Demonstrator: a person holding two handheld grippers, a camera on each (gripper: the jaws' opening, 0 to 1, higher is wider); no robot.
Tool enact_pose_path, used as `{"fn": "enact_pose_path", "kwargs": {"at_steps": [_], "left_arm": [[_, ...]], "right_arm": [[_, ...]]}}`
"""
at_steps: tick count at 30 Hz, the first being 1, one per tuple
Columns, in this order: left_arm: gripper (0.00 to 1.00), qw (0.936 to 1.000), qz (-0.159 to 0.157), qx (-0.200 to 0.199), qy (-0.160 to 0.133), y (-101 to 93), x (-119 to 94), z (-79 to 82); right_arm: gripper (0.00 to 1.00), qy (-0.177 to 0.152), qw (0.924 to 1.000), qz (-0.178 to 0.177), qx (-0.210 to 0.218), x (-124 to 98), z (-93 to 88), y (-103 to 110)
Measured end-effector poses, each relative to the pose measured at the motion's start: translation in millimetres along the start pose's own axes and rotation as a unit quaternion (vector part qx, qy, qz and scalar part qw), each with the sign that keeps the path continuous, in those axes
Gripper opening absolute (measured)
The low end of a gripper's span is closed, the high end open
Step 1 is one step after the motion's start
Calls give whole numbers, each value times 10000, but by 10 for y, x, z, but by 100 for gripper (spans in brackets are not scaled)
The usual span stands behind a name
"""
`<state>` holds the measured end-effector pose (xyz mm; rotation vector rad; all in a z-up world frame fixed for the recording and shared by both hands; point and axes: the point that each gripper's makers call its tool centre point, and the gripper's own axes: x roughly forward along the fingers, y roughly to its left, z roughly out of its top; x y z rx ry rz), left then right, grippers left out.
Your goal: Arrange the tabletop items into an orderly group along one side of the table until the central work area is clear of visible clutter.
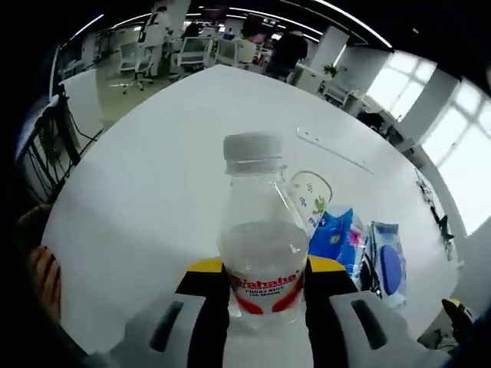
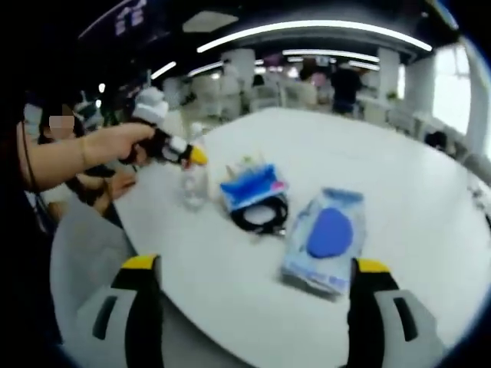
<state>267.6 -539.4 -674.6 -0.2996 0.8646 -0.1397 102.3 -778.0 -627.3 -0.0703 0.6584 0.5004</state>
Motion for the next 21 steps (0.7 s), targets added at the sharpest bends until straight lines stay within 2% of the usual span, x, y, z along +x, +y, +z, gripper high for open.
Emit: {"fn": "enact_pose_path", "kwargs": {"at_steps": [6, 14, 21], "left_arm": [[36, 9994, -95, 82, -312, -9, -35, 112], [36, 9967, 22, 385, -717, 62, -33, 322], [36, 9931, 3, 562, -1030, 127, -35, 485]], "right_arm": [[100, -71, 9999, 22, 92, -16, 53, 1], [100, -36, 9999, 10, 103, -17, 56, -11], [100, -24, 9999, 55, 161, -8, 33, 8]]}}
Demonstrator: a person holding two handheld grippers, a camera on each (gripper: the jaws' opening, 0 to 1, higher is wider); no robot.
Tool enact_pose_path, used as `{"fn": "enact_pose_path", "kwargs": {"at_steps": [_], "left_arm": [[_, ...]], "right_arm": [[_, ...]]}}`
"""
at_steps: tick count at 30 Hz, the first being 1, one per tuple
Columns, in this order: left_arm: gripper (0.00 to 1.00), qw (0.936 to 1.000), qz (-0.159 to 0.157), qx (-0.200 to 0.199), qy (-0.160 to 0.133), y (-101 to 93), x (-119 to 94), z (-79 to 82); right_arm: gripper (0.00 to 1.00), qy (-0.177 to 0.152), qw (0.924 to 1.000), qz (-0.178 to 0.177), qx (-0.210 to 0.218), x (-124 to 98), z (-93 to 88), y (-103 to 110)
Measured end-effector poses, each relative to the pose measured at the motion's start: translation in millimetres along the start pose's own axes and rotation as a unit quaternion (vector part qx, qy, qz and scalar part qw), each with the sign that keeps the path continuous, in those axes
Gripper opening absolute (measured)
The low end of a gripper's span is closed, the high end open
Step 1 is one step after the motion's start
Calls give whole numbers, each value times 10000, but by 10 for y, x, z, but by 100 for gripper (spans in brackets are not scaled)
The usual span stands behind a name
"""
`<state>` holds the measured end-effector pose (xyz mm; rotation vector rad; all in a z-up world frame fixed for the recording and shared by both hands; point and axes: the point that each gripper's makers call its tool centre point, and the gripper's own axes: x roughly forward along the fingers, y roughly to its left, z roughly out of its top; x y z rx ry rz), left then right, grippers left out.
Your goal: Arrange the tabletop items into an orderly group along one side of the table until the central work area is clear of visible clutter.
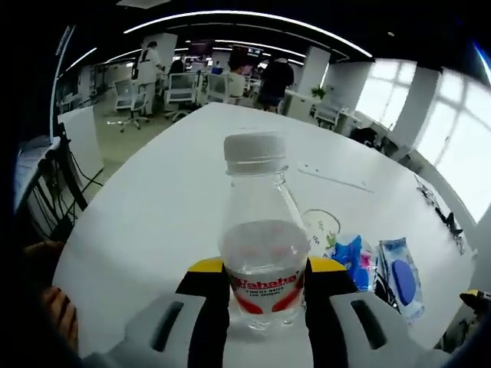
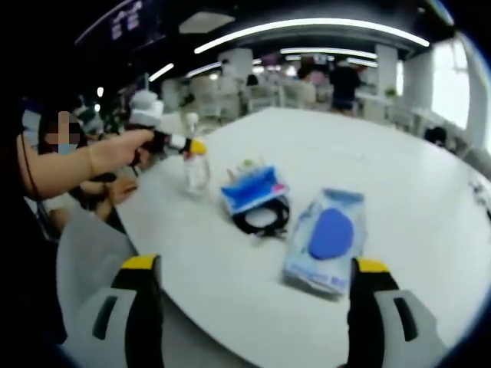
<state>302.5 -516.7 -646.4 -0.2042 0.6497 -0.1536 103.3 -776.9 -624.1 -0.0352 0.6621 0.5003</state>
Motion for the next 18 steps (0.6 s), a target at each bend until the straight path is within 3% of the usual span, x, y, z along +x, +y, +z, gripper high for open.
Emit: {"fn": "enact_pose_path", "kwargs": {"at_steps": [6, 11, 18], "left_arm": [[36, 9993, -26, 281, -231, 46, 21, 123], [36, 9962, -61, 639, -584, 76, 53, 272], [36, 9924, -102, 919, -810, 126, 136, 388]], "right_arm": [[100, 33, 10000, 22, 38, 26, -23, 6], [100, -39, 9999, 44, 116, 34, 11, 4], [100, 6, 9999, -35, 122, 50, -9, -33]]}}
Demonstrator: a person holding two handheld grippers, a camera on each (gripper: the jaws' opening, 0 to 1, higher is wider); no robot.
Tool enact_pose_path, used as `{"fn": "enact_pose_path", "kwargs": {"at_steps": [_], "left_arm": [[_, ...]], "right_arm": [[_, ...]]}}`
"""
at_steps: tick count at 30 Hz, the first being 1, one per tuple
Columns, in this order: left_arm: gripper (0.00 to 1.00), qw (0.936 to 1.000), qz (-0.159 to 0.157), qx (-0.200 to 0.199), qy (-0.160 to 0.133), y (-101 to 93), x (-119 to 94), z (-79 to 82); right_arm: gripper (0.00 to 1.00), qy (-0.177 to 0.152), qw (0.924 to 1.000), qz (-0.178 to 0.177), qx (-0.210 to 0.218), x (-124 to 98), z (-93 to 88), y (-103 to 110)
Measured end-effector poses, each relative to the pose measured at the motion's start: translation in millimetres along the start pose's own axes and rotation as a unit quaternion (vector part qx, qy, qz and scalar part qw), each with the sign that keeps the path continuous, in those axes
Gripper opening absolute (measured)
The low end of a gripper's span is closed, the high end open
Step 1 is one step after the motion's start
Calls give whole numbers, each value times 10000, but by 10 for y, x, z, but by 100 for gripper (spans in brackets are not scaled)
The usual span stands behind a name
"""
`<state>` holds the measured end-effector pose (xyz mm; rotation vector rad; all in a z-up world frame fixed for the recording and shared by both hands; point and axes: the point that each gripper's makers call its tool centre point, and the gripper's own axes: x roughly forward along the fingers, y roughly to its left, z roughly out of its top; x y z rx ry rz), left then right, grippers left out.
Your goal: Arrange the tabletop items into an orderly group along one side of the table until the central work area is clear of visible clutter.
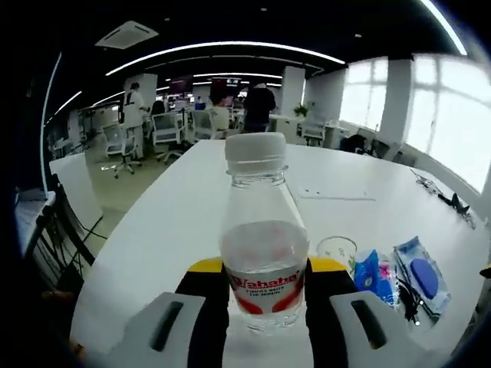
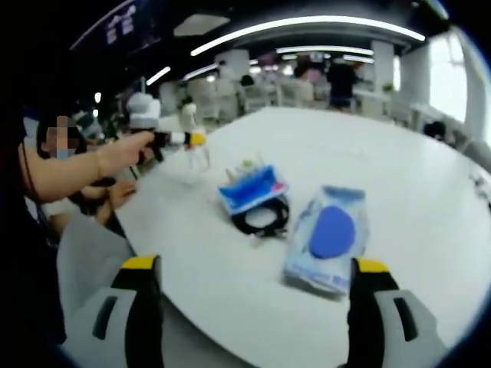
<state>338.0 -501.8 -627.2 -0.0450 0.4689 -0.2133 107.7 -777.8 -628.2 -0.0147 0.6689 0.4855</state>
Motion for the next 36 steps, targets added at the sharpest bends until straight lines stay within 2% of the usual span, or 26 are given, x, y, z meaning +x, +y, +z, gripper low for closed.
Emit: {"fn": "enact_pose_path", "kwargs": {"at_steps": [8, 14, 16, 20, 24, 28, 36], "left_arm": [[36, 9996, 33, -89, -283, 144, 148, 84], [36, 9990, -45, 53, -452, 196, 286, 150], [36, 9987, -32, 180, -473, 206, 327, 170], [36, 9987, -62, 143, -495, 231, 421, 197], [36, 9981, -45, 276, -542, 247, 499, 228], [36, 9982, -104, 113, -586, 276, 577, 259], [36, 9975, 27, 247, -658, 322, 699, 319]], "right_arm": [[100, 65, 9999, -1, 78, 30, -64, 1], [100, 157, 9999, 3, 72, 48, -98, -21], [100, 175, 9998, -10, 95, 53, -98, -38], [100, 155, 9997, 0, 184, 76, -83, -58], [100, 216, 9996, -37, 190, 123, -91, -83], [100, 243, 9995, -36, 205, 153, -89, -84], [99, 205, 9992, -126, 311, 253, -121, -135]]}}
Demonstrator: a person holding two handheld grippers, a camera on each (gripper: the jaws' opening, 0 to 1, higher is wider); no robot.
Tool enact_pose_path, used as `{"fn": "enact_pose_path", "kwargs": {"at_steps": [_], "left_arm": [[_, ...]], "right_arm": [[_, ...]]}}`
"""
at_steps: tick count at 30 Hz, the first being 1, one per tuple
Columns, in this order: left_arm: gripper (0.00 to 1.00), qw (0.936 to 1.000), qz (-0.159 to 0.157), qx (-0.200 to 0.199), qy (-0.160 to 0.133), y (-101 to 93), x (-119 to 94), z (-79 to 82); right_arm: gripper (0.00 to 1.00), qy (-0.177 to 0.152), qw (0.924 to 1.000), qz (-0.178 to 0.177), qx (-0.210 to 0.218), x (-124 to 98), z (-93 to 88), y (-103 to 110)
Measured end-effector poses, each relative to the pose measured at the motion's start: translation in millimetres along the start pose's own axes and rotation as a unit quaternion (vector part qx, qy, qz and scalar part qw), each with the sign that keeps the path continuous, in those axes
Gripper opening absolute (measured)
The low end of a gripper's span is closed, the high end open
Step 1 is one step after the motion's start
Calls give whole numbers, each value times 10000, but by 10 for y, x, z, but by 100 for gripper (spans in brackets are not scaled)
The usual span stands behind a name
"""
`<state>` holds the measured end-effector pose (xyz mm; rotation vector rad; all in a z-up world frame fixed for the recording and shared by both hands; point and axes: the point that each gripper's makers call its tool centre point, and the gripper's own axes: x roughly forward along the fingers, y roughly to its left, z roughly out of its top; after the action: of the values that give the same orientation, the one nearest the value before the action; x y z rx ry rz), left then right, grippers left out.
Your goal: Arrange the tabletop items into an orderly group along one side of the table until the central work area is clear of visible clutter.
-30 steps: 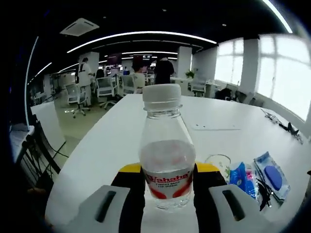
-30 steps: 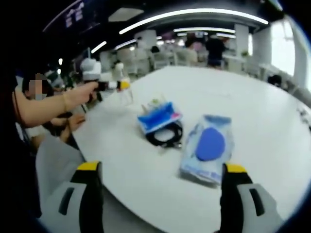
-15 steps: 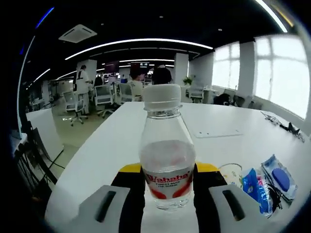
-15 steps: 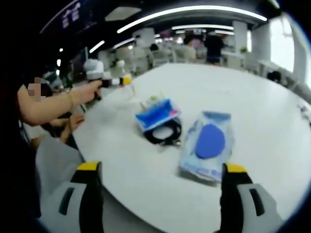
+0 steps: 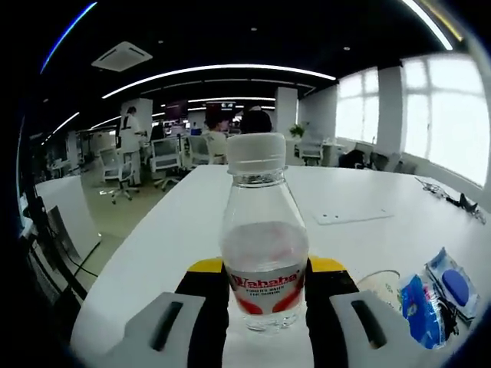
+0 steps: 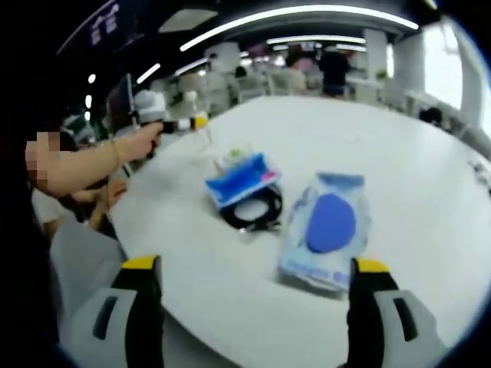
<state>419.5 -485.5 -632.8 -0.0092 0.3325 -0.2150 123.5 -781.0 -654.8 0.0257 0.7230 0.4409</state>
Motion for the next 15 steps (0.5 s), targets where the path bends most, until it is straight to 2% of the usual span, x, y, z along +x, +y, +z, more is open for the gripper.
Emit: {"fn": "enact_pose_path", "kwargs": {"at_steps": [7, 15], "left_arm": [[36, 10000, 10, 59, -37, 19, 105, -6], [36, 9999, 26, 76, -70, 34, 221, -63]], "right_arm": [[99, 145, 9998, 6, 108, 86, -107, -13], [99, 210, 9996, -42, 175, 121, -137, -48]]}}
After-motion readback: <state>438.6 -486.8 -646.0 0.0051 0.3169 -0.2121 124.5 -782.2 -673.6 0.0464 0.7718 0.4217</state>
